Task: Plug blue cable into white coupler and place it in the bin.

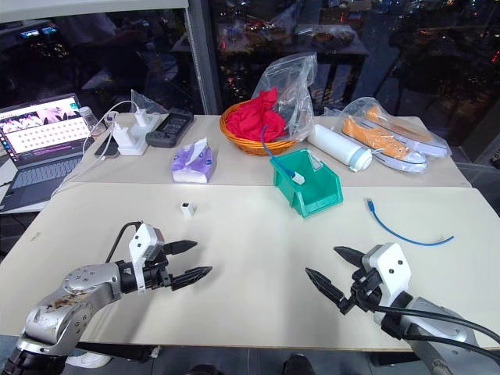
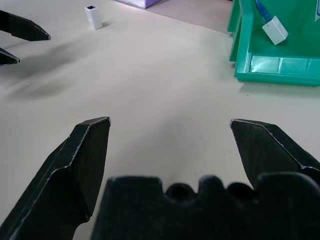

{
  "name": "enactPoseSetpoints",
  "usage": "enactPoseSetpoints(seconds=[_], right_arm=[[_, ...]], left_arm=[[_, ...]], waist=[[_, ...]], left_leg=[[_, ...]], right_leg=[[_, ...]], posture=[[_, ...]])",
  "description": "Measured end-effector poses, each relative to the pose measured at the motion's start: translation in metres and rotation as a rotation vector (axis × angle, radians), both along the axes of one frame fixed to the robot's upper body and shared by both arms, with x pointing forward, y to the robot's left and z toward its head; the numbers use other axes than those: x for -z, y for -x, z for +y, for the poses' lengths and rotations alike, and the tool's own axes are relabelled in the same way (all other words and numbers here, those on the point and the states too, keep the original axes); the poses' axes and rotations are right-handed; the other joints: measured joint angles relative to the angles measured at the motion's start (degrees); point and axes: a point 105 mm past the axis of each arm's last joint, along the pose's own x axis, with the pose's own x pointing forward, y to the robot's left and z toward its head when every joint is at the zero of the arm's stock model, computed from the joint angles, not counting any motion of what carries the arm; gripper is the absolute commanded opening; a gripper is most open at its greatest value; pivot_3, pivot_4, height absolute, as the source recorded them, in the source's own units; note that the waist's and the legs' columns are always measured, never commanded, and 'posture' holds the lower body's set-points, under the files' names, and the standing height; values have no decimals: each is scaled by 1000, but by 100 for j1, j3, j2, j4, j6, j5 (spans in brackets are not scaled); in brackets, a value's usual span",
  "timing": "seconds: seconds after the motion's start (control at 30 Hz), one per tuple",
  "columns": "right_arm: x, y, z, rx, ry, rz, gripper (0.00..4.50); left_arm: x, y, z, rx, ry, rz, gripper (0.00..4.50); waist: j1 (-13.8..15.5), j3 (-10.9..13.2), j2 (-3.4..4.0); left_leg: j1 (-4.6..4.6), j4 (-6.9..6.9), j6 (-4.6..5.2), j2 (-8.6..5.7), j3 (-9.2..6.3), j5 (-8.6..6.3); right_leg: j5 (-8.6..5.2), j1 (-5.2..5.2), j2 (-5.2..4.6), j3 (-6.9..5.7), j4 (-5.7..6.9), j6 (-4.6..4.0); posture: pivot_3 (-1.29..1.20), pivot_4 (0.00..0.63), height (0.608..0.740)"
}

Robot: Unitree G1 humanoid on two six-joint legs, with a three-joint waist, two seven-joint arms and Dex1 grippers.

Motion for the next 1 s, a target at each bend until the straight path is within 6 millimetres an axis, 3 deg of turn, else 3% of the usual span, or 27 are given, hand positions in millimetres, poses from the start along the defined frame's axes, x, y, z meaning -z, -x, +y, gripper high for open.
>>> enactPoseSetpoints(seconds=[0.1, 0.27, 0.37, 0.5, 0.73, 1.0], right_arm=[[0, -8, -8, 43, 16, -11, 4450], [-19, -73, -106, 450, 116, -69, 4450], [-19, -92, -129, 528, 102, -45, 4450], [-3, -121, -134, 522, 114, 27, 4450], [-14, -157, -133, 504, 144, 24, 4450], [21, -178, -128, 539, 182, 158, 4450]], left_arm=[[-3, 1, -3, 45, -1, 7, 4500], [-27, 10, -23, 243, 40, 0, 4500], [-27, 14, -28, 273, 50, 7, 4500], [-28, 13, -30, 271, 51, -1, 4500], [-29, 13, -31, 245, 54, -11, 4500], [-27, 14, -31, 216, 54, -8, 4500]], waist=[[-2, 4, -7], [-14, 12, -14], [-43, 12, -14], [-132, 13, -12], [-172, 14, -10], [-190, 14, -9]], left_leg=[[-1, 5, 0, 0, 0, 0], [3, 5, -5, -3, 9, 3], [5, -8, 4, 9, 1, -1], [-15, -1, 3, 2, 14, -1], [-27, -1, 0, 1, 17, 1], [-36, 0, -9, 1, 17, 6]], right_leg=[[0, 1, 0, 0, 3, 0], [4, 7, 0, 8, -3, -1], [-5, 1, 14, 4, 3, -14], [0, -24, 7, 17, -4, -5], [2, -39, 5, 20, -3, -3], [3, -49, 5, 20, -1, -2]], posture=[[0, 150, 740], [0, 150, 740], [0, 150, 740], [0, 150, 740], [0, 150, 740], [0, 150, 740]])
